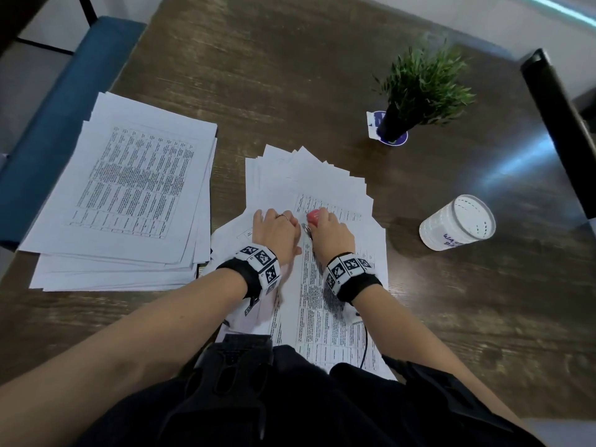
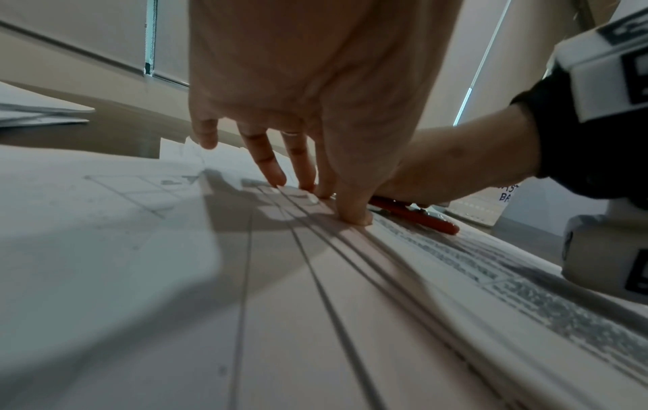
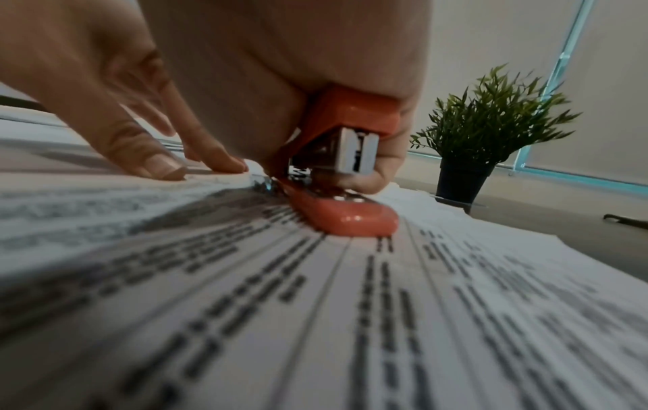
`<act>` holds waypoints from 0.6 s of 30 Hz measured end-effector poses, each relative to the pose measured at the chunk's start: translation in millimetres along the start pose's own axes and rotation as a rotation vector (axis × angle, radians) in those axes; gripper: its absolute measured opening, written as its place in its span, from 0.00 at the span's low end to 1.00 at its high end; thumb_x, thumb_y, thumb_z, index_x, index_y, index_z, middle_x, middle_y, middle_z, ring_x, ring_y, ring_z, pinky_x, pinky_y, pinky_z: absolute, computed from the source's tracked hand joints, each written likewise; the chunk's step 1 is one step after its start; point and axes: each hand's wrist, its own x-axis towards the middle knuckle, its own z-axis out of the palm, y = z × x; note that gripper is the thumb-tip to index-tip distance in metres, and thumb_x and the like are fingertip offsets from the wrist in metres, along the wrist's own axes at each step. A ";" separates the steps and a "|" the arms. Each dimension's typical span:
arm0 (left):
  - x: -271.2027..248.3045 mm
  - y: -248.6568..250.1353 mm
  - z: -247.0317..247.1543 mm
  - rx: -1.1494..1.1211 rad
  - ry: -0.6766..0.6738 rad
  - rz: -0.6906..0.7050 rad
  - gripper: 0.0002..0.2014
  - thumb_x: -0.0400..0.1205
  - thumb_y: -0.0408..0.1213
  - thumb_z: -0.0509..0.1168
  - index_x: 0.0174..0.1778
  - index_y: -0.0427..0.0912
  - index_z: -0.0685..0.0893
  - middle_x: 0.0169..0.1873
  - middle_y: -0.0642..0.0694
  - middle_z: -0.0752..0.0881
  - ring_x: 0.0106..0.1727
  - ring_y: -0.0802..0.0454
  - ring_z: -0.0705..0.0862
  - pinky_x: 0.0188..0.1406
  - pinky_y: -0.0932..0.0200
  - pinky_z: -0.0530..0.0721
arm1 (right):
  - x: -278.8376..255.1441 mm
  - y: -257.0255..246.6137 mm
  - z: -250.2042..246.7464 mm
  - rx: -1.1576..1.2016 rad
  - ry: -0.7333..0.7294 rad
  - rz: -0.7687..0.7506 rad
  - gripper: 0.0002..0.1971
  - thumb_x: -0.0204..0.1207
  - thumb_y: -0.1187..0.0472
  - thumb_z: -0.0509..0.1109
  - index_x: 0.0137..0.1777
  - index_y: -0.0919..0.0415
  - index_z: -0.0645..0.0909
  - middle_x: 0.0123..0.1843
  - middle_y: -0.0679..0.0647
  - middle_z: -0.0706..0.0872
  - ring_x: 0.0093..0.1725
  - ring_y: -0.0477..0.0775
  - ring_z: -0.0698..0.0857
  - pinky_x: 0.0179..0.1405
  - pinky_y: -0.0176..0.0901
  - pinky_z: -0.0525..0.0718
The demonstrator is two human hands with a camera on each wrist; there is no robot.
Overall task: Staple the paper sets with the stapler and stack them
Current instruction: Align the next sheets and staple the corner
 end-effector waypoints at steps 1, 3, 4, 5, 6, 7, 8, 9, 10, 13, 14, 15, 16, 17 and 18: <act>0.5 0.7 1.0 0.002 -0.002 -0.002 0.22 0.79 0.59 0.65 0.64 0.51 0.80 0.65 0.53 0.78 0.67 0.45 0.74 0.71 0.43 0.63 | 0.1 -1.5 -0.5 0.021 -0.005 0.023 0.15 0.87 0.52 0.56 0.65 0.62 0.69 0.62 0.60 0.81 0.55 0.67 0.84 0.42 0.50 0.74; 0.7 1.5 1.9 0.002 -0.006 -0.006 0.21 0.79 0.58 0.65 0.64 0.51 0.80 0.65 0.52 0.78 0.67 0.44 0.73 0.73 0.41 0.61 | 1.0 -4.6 -1.2 0.066 -0.019 0.069 0.16 0.87 0.51 0.56 0.64 0.64 0.69 0.62 0.62 0.81 0.56 0.68 0.84 0.45 0.52 0.77; 1.0 1.8 1.4 0.000 -0.006 -0.009 0.21 0.79 0.58 0.65 0.63 0.51 0.80 0.64 0.52 0.78 0.67 0.44 0.73 0.73 0.40 0.60 | 2.5 -7.0 -2.4 0.091 -0.021 0.087 0.16 0.87 0.51 0.55 0.64 0.64 0.69 0.62 0.62 0.82 0.56 0.68 0.84 0.46 0.52 0.77; 1.0 1.6 1.9 -0.005 -0.006 -0.016 0.20 0.79 0.57 0.65 0.62 0.51 0.80 0.64 0.52 0.78 0.67 0.44 0.73 0.74 0.40 0.60 | 5.0 -9.5 -3.8 0.116 -0.019 0.095 0.16 0.87 0.51 0.55 0.64 0.63 0.70 0.61 0.62 0.82 0.56 0.68 0.84 0.46 0.52 0.76; 0.7 1.8 2.1 -0.017 -0.005 -0.025 0.18 0.79 0.56 0.66 0.60 0.51 0.81 0.63 0.52 0.78 0.67 0.44 0.72 0.74 0.40 0.59 | 8.5 -12.1 -4.9 0.128 -0.014 0.088 0.15 0.87 0.51 0.55 0.64 0.62 0.70 0.61 0.61 0.82 0.56 0.67 0.84 0.45 0.51 0.76; 0.4 2.4 3.1 -0.031 -0.005 -0.032 0.18 0.79 0.56 0.66 0.60 0.52 0.80 0.62 0.52 0.78 0.67 0.44 0.72 0.75 0.40 0.59 | 13.2 -14.3 -5.5 0.120 -0.009 0.065 0.15 0.87 0.51 0.55 0.64 0.62 0.70 0.61 0.61 0.82 0.55 0.66 0.84 0.44 0.51 0.76; -0.3 3.0 3.4 -0.045 -0.003 -0.038 0.17 0.78 0.55 0.67 0.60 0.52 0.80 0.62 0.53 0.78 0.67 0.45 0.72 0.75 0.40 0.59 | 18.2 -16.7 -5.9 0.098 -0.008 0.039 0.16 0.87 0.50 0.54 0.64 0.62 0.70 0.61 0.61 0.82 0.55 0.66 0.84 0.44 0.51 0.77; -0.6 2.7 3.8 -0.058 0.000 -0.042 0.17 0.78 0.55 0.67 0.60 0.52 0.80 0.61 0.53 0.78 0.67 0.45 0.72 0.75 0.40 0.60 | 22.5 -18.7 -5.9 0.079 -0.004 0.020 0.17 0.87 0.49 0.53 0.64 0.62 0.69 0.61 0.60 0.82 0.55 0.66 0.85 0.44 0.51 0.78; -1.1 2.1 4.2 -0.073 0.004 -0.046 0.17 0.78 0.55 0.67 0.59 0.53 0.79 0.60 0.53 0.78 0.66 0.45 0.72 0.74 0.41 0.60 | 25.2 -20.5 -6.3 0.073 0.000 0.009 0.17 0.88 0.48 0.52 0.64 0.62 0.70 0.60 0.60 0.82 0.54 0.66 0.85 0.45 0.52 0.79; -0.7 -0.5 8.5 -0.115 0.019 -0.052 0.19 0.76 0.57 0.69 0.59 0.54 0.80 0.60 0.54 0.78 0.65 0.46 0.72 0.72 0.41 0.61 | 26.9 -20.1 -7.1 0.080 -0.006 0.009 0.17 0.87 0.48 0.52 0.63 0.61 0.70 0.60 0.60 0.82 0.54 0.66 0.85 0.46 0.53 0.80; -0.5 -1.3 8.8 -0.126 0.019 -0.052 0.20 0.76 0.57 0.69 0.60 0.54 0.80 0.60 0.54 0.77 0.65 0.46 0.72 0.72 0.41 0.61 | 27.2 -19.3 -7.4 0.087 -0.017 0.014 0.17 0.87 0.48 0.53 0.63 0.61 0.70 0.60 0.60 0.82 0.54 0.66 0.85 0.46 0.53 0.80; -0.1 -2.2 8.9 -0.136 0.016 -0.052 0.20 0.76 0.58 0.69 0.61 0.54 0.80 0.61 0.54 0.77 0.65 0.46 0.72 0.73 0.41 0.60 | 27.9 -17.6 -7.9 0.096 -0.027 0.018 0.17 0.87 0.48 0.53 0.63 0.61 0.69 0.61 0.60 0.82 0.54 0.65 0.84 0.46 0.53 0.79; 0.2 -3.1 8.3 -0.144 0.010 -0.051 0.21 0.76 0.58 0.69 0.61 0.54 0.80 0.62 0.54 0.77 0.66 0.46 0.71 0.73 0.41 0.60 | 28.1 -15.3 -8.8 0.106 -0.036 0.024 0.17 0.87 0.48 0.53 0.63 0.61 0.69 0.61 0.60 0.82 0.55 0.65 0.84 0.45 0.51 0.78; 1.0 -4.1 8.3 -0.146 0.002 -0.049 0.22 0.76 0.59 0.69 0.63 0.53 0.80 0.63 0.54 0.77 0.67 0.46 0.71 0.74 0.40 0.60 | 27.7 -12.4 -9.8 0.118 -0.045 0.030 0.17 0.87 0.47 0.54 0.63 0.61 0.69 0.61 0.60 0.82 0.55 0.65 0.84 0.44 0.50 0.76; 1.2 -5.1 8.2 -0.144 -0.004 -0.042 0.23 0.76 0.59 0.68 0.64 0.53 0.79 0.64 0.53 0.76 0.67 0.46 0.71 0.74 0.40 0.60 | 25.7 -8.7 -10.8 0.127 -0.051 0.037 0.18 0.87 0.47 0.54 0.63 0.61 0.69 0.61 0.60 0.82 0.55 0.65 0.84 0.43 0.50 0.75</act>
